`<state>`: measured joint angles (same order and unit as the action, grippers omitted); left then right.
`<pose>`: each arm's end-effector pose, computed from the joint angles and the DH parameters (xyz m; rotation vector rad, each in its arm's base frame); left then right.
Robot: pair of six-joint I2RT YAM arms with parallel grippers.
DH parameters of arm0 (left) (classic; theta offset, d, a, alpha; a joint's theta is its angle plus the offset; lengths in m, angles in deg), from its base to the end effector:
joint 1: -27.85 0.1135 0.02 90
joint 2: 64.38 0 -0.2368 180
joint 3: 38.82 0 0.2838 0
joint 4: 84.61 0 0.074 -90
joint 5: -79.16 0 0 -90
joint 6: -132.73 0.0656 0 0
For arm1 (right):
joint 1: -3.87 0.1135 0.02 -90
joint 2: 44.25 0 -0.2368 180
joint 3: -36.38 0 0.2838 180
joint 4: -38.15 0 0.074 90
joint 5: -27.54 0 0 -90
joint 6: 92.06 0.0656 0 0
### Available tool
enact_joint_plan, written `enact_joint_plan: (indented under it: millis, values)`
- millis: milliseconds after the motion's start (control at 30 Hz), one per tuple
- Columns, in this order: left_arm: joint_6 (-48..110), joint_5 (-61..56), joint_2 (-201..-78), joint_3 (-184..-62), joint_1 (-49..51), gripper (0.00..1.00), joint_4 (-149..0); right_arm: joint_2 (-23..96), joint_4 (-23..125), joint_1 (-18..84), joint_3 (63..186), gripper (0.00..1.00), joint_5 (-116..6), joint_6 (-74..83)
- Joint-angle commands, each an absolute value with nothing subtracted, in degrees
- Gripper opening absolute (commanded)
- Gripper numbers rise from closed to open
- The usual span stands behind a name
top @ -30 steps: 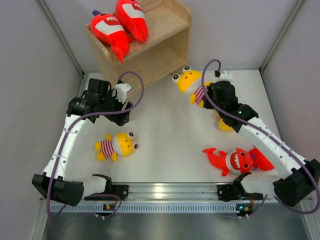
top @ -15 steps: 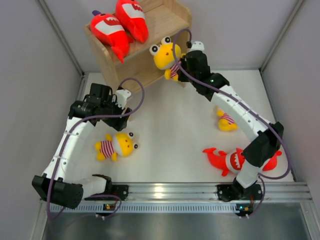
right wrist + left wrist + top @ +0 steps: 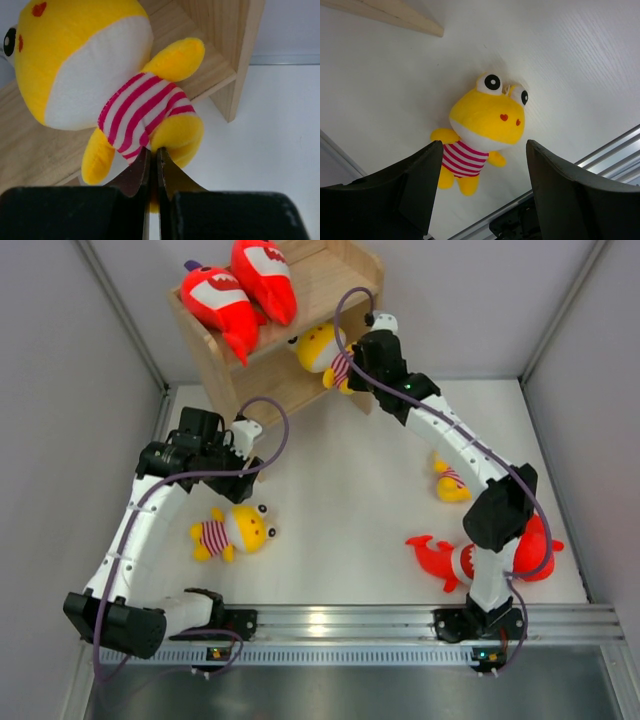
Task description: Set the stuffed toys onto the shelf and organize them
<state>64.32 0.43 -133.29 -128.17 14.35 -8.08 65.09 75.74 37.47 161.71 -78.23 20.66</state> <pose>0.2672 -0.0773 0.3187 0.8358 2.3910 -0.1947 0.4253 0.2612 0.3646 -0.0022 1.9524 0.3861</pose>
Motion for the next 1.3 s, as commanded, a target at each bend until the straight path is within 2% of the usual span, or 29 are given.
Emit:
enact_joint_plan:
  millis: [0, 133, 500, 633, 700, 733, 900, 1033, 1167, 1267]
  values:
    - [65.5, 0.9, -132.3, -130.0, 14.1, 0.73, -7.9, 67.8, 69.8, 35.9, 165.8, 0.0, -77.9, 22.5]
    - [65.4, 0.5, -132.1, -130.3, 14.1, 0.73, -8.0, 71.2, 67.8, 34.8, 169.6, 0.0, -79.2, 22.9]
    - [65.8, -0.4, -131.7, -129.9, 14.1, 0.73, -8.0, 74.9, 59.9, 33.7, 170.3, 0.02, -81.7, 22.5]
    - [65.8, -0.6, -131.4, -129.9, 14.1, 0.73, -7.9, 75.3, 60.2, 33.4, 170.6, 0.28, -81.4, 22.9]
    - [65.8, -0.7, -131.4, -129.6, 14.2, 0.73, -7.9, 74.7, 60.9, 33.4, 170.1, 0.36, -81.0, 22.6]
    - [66.0, -0.7, -131.3, -129.5, 14.1, 0.73, -8.0, 74.1, 61.3, 33.3, 169.6, 0.43, -81.0, 22.6]
    - [65.9, -0.3, -131.4, -129.0, 14.1, 0.73, -8.0, 68.8, 59.6, 33.4, 164.2, 0.58, -81.2, 23.0]
    - [65.8, 0.3, -131.0, -128.5, 14.1, 0.74, -7.9, 61.0, 64.0, 33.3, 160.6, 0.77, -83.5, 23.3]
    - [65.7, 0.3, -130.9, -127.8, 14.1, 0.74, -8.0, 50.2, 67.1, 33.0, 150.7, 0.86, -86.6, 23.4]
    - [65.6, 0.8, -130.7, -127.1, 14.1, 0.74, -8.0, 39.7, 68.4, 30.3, 136.7, 0.88, -86.7, 26.8]
